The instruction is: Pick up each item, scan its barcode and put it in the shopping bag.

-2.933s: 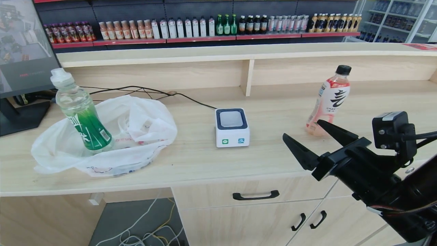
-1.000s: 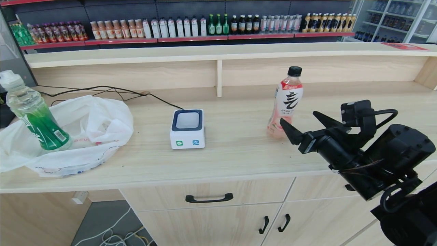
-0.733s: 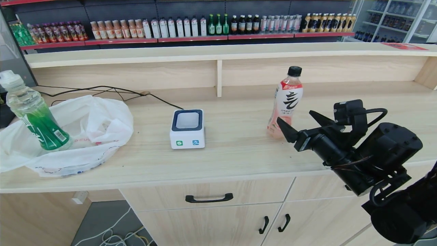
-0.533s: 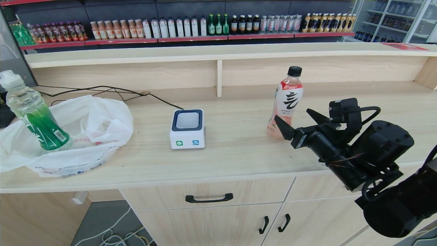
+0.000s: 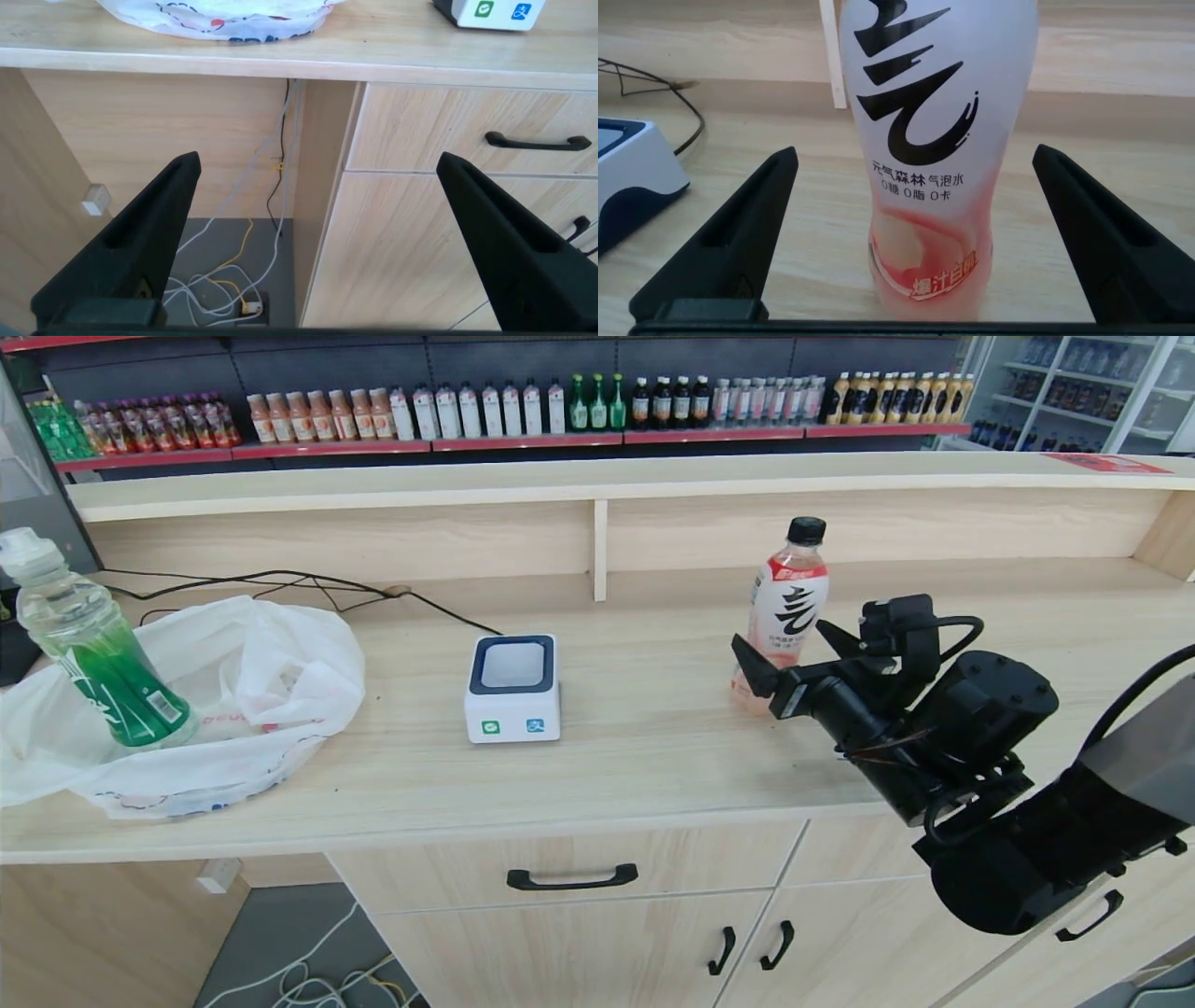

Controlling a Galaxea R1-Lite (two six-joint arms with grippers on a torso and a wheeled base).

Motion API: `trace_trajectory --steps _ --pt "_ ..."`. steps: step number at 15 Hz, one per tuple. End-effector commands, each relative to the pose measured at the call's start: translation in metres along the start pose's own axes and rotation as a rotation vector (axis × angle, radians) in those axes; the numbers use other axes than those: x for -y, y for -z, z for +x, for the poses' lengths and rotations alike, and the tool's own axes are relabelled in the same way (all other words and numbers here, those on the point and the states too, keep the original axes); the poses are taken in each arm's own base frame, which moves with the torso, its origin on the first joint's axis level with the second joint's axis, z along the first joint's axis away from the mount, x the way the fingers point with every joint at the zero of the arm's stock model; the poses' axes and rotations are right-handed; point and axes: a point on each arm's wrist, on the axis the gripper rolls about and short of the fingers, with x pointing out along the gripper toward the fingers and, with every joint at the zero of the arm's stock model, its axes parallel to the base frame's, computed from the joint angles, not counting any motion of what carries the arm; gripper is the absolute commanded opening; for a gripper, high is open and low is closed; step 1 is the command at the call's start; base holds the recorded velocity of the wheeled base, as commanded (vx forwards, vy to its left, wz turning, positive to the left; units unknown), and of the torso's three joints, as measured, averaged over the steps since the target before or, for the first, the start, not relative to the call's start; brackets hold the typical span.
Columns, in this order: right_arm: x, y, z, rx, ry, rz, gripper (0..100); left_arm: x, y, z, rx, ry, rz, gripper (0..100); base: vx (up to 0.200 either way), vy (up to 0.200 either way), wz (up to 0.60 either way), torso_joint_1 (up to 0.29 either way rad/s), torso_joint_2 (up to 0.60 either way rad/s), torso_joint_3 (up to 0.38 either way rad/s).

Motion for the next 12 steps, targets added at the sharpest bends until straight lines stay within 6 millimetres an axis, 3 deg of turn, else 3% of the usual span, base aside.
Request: trace_trajectory --steps 1,12 --pt "0.004 0.008 0.006 -0.008 0.013 -0.004 100 0.000 0.000 0.000 0.000 0.000 0.000 100 0.000 0.000 0.00 0.000 0.00 0.000" --pt "0.010 0.016 0.026 0.030 0.032 -0.007 100 0.000 0.000 0.000 0.000 0.000 0.000 100 0.000 0.000 0.00 0.000 0.00 0.000"
